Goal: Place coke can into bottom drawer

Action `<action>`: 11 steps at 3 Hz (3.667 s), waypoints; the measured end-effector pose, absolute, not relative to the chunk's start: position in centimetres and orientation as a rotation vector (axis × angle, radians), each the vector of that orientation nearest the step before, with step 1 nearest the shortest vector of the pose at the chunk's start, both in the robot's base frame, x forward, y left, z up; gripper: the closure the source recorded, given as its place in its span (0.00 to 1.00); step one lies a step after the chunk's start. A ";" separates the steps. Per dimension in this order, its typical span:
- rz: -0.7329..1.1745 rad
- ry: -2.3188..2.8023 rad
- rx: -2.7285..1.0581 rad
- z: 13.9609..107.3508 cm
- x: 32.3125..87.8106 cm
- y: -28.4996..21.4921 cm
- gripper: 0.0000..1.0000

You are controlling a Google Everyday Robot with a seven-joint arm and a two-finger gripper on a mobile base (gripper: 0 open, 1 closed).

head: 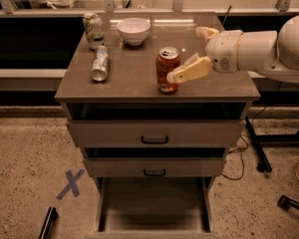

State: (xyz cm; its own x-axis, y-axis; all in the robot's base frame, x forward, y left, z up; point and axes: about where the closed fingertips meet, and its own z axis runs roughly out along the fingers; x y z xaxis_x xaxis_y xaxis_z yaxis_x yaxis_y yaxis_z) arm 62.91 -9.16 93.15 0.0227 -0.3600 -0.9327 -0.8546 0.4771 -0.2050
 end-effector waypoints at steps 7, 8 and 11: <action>0.597 1.530 -0.978 90.7 63.9 -5.7 0.88; 0.599 1.529 -0.980 90.8 63.9 -5.5 1.00; 0.799 1.203 -1.068 100.1 58.3 -6.0 1.00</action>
Offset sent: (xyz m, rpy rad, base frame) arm 0.0206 0.0354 -0.0477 0.2013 0.0068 -0.0732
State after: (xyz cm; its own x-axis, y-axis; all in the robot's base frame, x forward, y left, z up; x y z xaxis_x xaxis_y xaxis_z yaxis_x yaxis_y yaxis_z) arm 58.26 -5.96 100.14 0.2087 -0.0536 -0.9765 -0.9210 0.3251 -0.2147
